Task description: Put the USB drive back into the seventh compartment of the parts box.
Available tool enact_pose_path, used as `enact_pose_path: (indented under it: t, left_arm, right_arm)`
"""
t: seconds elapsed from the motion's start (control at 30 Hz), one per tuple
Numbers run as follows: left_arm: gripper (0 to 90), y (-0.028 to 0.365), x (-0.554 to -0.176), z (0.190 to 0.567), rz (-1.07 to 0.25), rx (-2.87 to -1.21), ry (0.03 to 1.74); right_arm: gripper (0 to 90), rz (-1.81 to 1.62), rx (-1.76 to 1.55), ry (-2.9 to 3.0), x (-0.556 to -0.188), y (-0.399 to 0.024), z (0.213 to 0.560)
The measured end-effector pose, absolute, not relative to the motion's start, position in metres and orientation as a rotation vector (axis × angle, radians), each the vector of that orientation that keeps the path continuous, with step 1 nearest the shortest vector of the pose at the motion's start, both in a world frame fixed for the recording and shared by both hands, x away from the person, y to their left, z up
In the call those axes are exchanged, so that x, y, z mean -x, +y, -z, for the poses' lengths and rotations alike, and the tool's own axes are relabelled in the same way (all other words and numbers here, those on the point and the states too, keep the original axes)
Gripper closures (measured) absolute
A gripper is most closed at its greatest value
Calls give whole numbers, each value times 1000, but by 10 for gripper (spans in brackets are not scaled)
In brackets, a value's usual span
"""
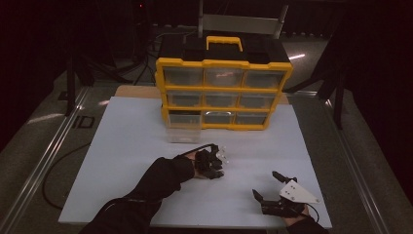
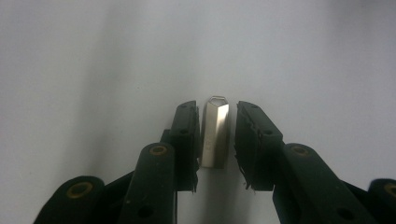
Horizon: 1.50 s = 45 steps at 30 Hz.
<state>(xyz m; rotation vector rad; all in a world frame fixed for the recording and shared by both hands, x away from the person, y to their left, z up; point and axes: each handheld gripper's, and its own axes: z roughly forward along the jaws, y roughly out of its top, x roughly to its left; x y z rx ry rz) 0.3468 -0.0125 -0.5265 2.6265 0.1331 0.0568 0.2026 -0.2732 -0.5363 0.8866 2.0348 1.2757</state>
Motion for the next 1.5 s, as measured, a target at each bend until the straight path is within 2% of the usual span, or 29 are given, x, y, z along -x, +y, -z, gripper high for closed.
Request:
enact_pose_path:
  t: [0.1,0.33,0.37,0.77,1.5]
  left_arm:
    - [755,-15,-347,526,-46,-2642,126]
    - [764,-15,-350,527,-10,-2638,172]
    - [789,-15,-350,527,-7,-2638,181]
    - [794,-13,-349,523,-18,-2632,194]
    - [793,-1,-342,496,-21,-2618,188]
  right_arm:
    - [89,-1273,-887,2038,-203,-273,536]
    - [88,-1270,-885,2039,-203,-273,536]
    - [89,-1270,-887,2039,-203,-273,536]
    - [89,-1274,-888,2037,-203,-273,536]
    - [89,-1275,-888,2035,-203,-273,536]
